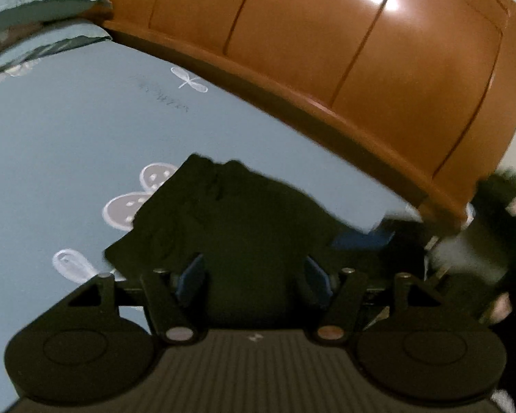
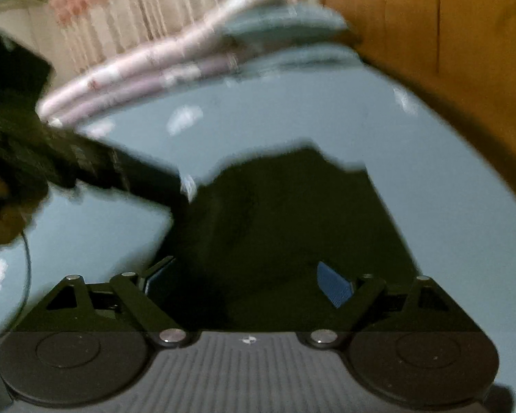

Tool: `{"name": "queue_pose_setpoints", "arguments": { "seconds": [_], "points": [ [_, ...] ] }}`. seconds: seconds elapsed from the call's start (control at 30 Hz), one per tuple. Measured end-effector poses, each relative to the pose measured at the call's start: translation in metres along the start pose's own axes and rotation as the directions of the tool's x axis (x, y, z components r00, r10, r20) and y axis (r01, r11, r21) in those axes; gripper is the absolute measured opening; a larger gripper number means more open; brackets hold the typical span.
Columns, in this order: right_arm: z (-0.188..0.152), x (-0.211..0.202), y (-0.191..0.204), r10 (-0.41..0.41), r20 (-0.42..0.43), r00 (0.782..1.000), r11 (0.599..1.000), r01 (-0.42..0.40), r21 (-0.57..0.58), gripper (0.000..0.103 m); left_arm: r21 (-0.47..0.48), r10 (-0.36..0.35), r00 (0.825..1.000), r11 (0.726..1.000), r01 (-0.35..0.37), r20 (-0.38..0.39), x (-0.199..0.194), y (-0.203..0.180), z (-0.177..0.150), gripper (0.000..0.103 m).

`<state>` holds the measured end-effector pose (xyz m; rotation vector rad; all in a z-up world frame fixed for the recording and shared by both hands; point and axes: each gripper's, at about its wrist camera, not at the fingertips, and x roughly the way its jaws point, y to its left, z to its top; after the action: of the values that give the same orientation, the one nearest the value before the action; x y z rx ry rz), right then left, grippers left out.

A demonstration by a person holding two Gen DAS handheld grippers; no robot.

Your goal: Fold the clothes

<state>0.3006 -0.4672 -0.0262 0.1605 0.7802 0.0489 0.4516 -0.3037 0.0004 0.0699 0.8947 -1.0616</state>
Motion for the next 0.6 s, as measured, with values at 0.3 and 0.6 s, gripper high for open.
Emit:
{"name": "queue_pose_setpoints", "arguments": {
  "seconds": [0.3,0.6],
  "points": [
    [-0.001,-0.019,-0.007,0.020,0.044,0.999,0.998,-0.022,0.052,0.091,0.002,0.125,0.985,0.992,-0.126,-0.116,0.049,0.024,0.000,0.059],
    [0.050,0.014,-0.016,0.047,0.041,0.998,0.999,-0.048,0.006,0.093,-0.026,0.164,0.986,0.986,-0.164,-0.009,0.006,0.028,0.017,0.065]
  ]
}}
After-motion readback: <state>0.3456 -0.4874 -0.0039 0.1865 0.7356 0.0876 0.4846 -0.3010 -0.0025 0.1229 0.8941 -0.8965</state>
